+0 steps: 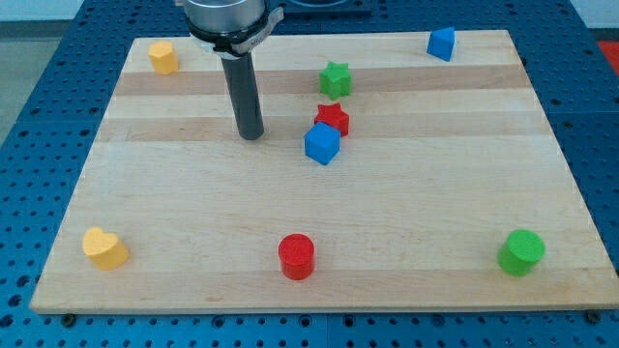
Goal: Slide blue cube a bit right
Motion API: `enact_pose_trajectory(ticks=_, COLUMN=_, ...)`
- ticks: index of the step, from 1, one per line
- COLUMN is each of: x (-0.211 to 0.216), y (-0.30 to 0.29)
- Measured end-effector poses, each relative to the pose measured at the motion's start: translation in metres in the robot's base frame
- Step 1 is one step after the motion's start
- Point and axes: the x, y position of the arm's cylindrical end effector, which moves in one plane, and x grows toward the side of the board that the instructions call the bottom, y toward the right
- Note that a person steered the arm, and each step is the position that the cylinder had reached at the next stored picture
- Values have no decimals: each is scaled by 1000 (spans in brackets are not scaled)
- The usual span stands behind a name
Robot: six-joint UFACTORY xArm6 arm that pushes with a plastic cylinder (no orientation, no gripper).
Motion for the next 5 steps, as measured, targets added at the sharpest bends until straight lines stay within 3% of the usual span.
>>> enact_pose_trajectory(ticks=5, x=31, y=72)
